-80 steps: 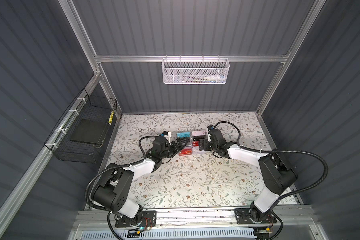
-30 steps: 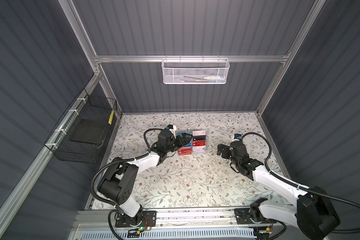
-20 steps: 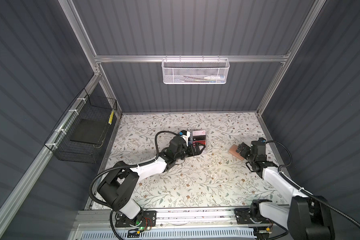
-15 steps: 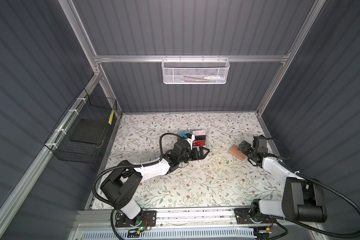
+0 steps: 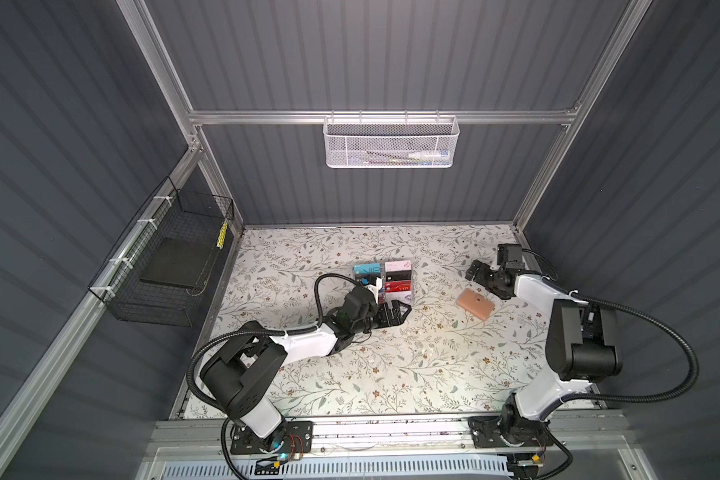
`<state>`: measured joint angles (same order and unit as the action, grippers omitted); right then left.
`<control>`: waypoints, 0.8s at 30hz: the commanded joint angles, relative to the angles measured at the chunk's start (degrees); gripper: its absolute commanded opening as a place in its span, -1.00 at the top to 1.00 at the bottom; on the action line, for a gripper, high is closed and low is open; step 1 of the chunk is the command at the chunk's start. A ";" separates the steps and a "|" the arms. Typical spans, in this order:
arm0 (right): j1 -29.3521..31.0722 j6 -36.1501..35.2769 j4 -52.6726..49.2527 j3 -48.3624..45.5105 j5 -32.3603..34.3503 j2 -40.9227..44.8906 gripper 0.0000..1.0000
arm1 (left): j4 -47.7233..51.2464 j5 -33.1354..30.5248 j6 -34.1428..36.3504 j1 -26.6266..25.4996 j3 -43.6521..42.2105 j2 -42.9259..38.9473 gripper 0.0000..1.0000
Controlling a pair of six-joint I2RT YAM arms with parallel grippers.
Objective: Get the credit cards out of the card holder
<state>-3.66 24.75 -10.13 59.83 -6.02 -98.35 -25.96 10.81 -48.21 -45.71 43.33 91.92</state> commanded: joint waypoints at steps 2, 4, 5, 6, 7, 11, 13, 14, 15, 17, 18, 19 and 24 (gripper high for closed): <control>0.17 -0.92 -3.16 0.91 -3.43 -0.40 -0.98 | 0.16 -0.85 0.52 -0.38 -0.51 -2.36 -1.00; 0.23 -0.70 -4.61 1.36 -4.36 -1.37 -0.98 | 0.20 -0.87 0.46 -0.34 -0.74 -2.68 -1.00; 0.28 -0.75 -5.41 1.51 -5.29 -1.89 -0.98 | 0.29 -1.00 0.49 -0.34 -0.90 -2.83 -1.00; 0.47 -0.85 -5.47 1.31 -5.91 -2.17 -0.98 | 0.37 -1.06 0.50 -0.37 -1.11 -3.04 -1.00; 0.71 -0.92 -5.58 1.08 -6.68 -2.31 -0.98 | 0.38 -1.13 0.53 -0.39 -1.22 -3.19 -1.00; 1.59 -0.61 -5.34 -0.46 -6.28 -0.98 -0.98 | 0.38 -1.32 0.56 -0.34 -1.74 -3.24 -1.00; 2.09 -0.71 -6.00 -0.77 -6.62 -0.75 -0.98 | 0.30 -1.32 0.48 -0.34 -1.84 -3.24 -1.00; 2.52 -0.83 -6.01 -1.16 -6.56 -0.58 -0.98 | 0.21 -1.30 0.52 -0.34 -1.90 -3.19 -1.00; 2.93 -0.89 -5.96 -1.57 -6.34 -0.40 -0.98 | 0.14 -1.24 0.49 -0.34 -1.95 -3.15 -1.00; 3.63 -0.64 -5.53 -2.67 -5.75 -0.04 -0.98 | 0.03 -1.23 0.48 -0.34 -2.03 -3.07 -1.00; 3.87 -0.52 -5.43 -3.02 -5.30 0.18 -0.98 | -0.04 -1.38 0.53 -0.30 -2.11 -3.06 -1.00; 4.05 -0.50 -5.43 -3.46 -4.84 0.51 -0.98 | -0.15 -1.32 0.49 -0.34 -2.20 -3.09 -1.00; 6.43 0.42 -5.60 -7.15 -0.98 4.49 -0.98 | -0.50 -1.43 0.43 -0.30 -2.70 -3.41 -1.00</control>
<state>1.30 24.47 -13.34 54.96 -9.47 -96.09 -25.76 10.00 -48.21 -45.71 41.50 89.73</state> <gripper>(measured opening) 0.989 0.998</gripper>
